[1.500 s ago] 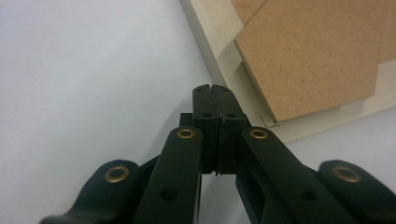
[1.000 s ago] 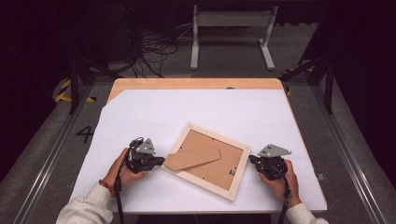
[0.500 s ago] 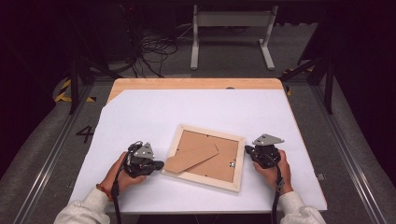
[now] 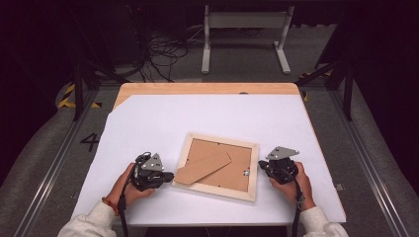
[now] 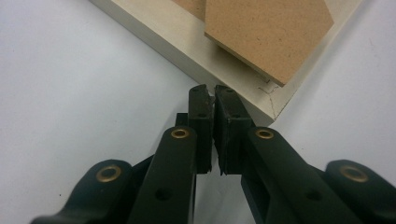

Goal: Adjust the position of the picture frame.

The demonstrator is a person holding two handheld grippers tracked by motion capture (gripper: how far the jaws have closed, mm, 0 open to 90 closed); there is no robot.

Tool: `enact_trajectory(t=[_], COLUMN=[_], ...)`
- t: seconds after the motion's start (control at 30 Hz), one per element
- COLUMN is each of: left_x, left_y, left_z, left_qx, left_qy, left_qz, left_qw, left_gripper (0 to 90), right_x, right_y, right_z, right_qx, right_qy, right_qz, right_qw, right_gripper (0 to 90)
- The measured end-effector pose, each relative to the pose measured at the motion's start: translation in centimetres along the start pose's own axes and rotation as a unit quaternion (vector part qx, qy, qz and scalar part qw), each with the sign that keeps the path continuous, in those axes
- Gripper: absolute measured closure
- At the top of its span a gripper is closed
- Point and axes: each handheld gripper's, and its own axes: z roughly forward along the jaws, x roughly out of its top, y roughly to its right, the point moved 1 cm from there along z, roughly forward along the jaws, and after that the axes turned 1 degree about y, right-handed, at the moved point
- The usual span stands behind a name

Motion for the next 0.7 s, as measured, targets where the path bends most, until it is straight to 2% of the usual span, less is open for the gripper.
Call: enact_trajectory(t=[0.23,0.3,0.47,0.53,0.7], left_x=[-0.1,-0.1,-0.1,0.0,-0.1], left_y=[-0.1,0.0,0.4,0.7,1.1], left_z=[0.0,0.0,0.1,0.1,0.2], left_qx=[-0.011,-0.018,-0.024,-0.018,-0.021], left_qy=[0.004,0.006,0.005,0.005,0.005], left_qz=[-0.017,-0.02,-0.014,-0.009,-0.013], left_qw=[0.9998,0.9996,0.9996,0.9998,0.9997], left_gripper=[85.5,85.4,85.1,84.6,84.7], right_x=[0.3,0.2,0.3,0.5,0.8], right_y=[-0.2,-0.1,0.3,0.5,0.9], right_z=[0.1,0.1,0.4,0.6,1.1], right_qx=[0.002,0.006,0.001,-0.002,-0.003], right_qy=[-0.006,-0.004,-0.002,0.0,0.004], right_qz=[-0.004,0.003,0.003,0.007,0.011], right_qw=[1.0,1.0,1.0,1.0,0.9999], right_gripper=[90.0,90.0,90.0,90.0,90.0])
